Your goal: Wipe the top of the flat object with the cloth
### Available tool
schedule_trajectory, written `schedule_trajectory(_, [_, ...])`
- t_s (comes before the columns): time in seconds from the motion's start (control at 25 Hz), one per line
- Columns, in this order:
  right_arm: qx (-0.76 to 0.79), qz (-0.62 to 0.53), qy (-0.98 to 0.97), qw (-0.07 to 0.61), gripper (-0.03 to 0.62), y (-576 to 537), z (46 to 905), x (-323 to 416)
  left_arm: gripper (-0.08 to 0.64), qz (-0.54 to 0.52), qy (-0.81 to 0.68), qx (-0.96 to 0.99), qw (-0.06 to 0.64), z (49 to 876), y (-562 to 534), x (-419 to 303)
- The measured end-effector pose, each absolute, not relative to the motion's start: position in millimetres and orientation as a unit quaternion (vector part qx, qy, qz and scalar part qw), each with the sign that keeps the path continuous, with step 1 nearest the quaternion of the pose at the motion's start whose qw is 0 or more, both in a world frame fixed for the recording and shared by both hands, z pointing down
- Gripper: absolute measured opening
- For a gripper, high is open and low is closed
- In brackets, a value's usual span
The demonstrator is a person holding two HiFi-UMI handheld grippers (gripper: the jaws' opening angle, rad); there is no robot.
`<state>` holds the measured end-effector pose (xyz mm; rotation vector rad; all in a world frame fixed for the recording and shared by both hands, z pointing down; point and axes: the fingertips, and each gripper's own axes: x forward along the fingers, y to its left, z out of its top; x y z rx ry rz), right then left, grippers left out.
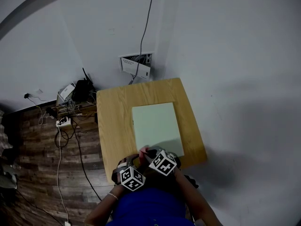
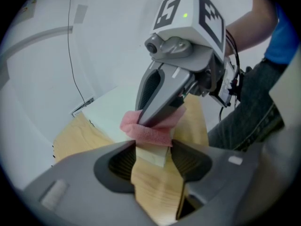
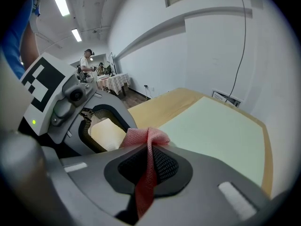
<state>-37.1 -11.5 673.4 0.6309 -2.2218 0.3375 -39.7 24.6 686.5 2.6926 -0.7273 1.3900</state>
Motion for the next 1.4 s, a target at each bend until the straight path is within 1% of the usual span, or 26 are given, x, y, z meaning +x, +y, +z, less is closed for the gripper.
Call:
schedule_trajectory(0.8, [0.268,0.144,-0.865,0.399,0.020,-11.3,676.3,0.3,0.227,0.461,-0.241,0.854,0.022,690.1,24.8,-40.9])
schedule_trajectory(0.88, [0.269,0.143,-0.864,0.401,0.020,-11.0,676.9,4.5,0.222,0.468,-0.239,0.851,0.021,692.5,25.8,-42.9])
schedule_trajectory(0.96, [0.270,0.143,-0.862,0.404,0.020,-10.1,677.1,9.3,0.212,0.484,-0.232,0.843,0.033,700.2,29.9,-47.7])
schedule_trajectory(1.0, [0.271,0.143,-0.861,0.405,0.020,-9.4,676.9,11.6,0.183,0.492,-0.232,0.838,0.043,704.8,32.5,-51.2])
schedule_trajectory(1.12, [0.274,0.141,-0.858,0.411,0.020,-8.0,675.9,17.5,0.167,0.481,-0.257,0.837,0.038,705.9,34.0,-61.8])
schedule_trajectory(1.2, [0.277,0.140,-0.856,0.413,0.020,-7.5,675.8,22.0,0.166,0.472,-0.268,0.839,0.032,703.2,34.2,-67.2])
schedule_trajectory(1.4, [0.289,0.150,-0.852,0.411,0.020,-6.6,675.3,33.3,0.166,0.458,-0.271,0.845,0.047,700.0,34.8,-72.6])
